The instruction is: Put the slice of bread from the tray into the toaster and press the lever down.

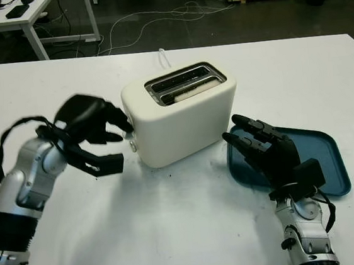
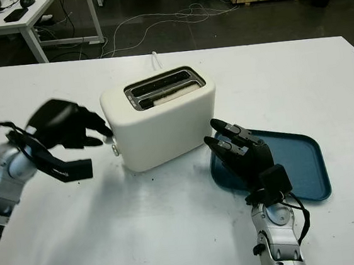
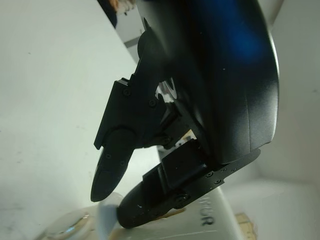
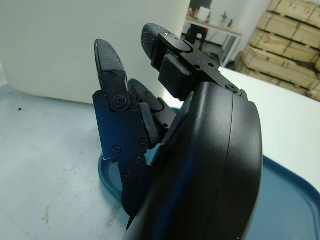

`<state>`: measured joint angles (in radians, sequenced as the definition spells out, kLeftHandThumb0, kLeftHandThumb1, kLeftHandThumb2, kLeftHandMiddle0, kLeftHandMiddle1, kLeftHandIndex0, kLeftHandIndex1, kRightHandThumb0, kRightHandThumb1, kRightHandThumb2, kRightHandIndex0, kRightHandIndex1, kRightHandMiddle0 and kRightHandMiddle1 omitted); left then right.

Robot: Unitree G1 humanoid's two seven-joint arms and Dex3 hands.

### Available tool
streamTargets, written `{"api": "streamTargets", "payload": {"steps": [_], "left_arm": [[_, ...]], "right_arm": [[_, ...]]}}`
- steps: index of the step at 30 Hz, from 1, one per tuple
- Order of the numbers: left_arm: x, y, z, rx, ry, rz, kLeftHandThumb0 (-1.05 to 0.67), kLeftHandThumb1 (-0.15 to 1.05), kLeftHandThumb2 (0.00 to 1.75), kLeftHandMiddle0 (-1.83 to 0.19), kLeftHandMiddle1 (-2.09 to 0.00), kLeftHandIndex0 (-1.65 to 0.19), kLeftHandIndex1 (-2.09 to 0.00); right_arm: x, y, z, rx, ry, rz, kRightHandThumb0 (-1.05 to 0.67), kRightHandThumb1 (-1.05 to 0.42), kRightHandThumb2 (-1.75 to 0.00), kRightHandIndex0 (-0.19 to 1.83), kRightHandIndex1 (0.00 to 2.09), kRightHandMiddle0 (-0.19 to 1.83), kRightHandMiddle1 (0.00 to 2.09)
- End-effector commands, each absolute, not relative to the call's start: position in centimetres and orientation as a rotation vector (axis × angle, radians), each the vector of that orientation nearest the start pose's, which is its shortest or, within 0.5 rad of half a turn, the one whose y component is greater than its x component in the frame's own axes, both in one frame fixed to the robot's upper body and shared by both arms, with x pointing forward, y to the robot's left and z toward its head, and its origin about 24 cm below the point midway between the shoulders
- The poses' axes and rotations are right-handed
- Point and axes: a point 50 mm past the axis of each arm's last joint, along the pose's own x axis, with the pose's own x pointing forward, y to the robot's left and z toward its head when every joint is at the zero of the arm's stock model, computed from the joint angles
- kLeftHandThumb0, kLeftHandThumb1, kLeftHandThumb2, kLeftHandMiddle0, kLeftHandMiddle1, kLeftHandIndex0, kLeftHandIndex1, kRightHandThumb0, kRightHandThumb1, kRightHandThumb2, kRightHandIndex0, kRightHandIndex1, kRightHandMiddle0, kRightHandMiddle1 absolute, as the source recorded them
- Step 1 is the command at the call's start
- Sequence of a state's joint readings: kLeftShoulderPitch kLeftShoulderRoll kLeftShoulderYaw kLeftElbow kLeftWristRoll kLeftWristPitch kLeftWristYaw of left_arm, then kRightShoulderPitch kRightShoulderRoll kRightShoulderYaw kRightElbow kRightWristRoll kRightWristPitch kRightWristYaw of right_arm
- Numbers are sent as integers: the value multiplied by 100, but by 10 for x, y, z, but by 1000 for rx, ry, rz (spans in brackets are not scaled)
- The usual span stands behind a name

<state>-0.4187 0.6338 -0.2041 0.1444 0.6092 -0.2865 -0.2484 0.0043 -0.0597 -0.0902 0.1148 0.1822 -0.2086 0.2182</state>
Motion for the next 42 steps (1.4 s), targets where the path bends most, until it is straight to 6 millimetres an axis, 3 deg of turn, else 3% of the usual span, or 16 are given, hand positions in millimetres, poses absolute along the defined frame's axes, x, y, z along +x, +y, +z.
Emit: {"api": "streamTargets", "payload": {"steps": [1,8,21,28,42], "left_arm": [[299,169,92,1298,-233,-619,-34,81,0,-112,-71,-132,-1],[295,169,89,1277,-206,-619,-32,81,0,-107,-93,-133,-1],[300,171,99,1323,-229,-601,-34,83,0,-99,-98,-131,0],[304,170,104,1342,-252,-606,-34,84,0,-104,-79,-129,0],[303,165,104,1327,-252,-620,-35,84,0,-106,-75,-130,0]], "right_arm": [[247,-180,39,109,-116,95,-42,-89,0,90,0,83,0],[247,-182,38,103,-108,101,-43,-89,0,89,0,82,0],[247,-179,36,110,-105,100,-43,-89,0,90,1,83,0],[246,-179,36,108,-101,94,-46,-90,0,90,0,83,0],[241,-181,35,135,-105,93,-45,-90,0,89,0,84,0]]}}
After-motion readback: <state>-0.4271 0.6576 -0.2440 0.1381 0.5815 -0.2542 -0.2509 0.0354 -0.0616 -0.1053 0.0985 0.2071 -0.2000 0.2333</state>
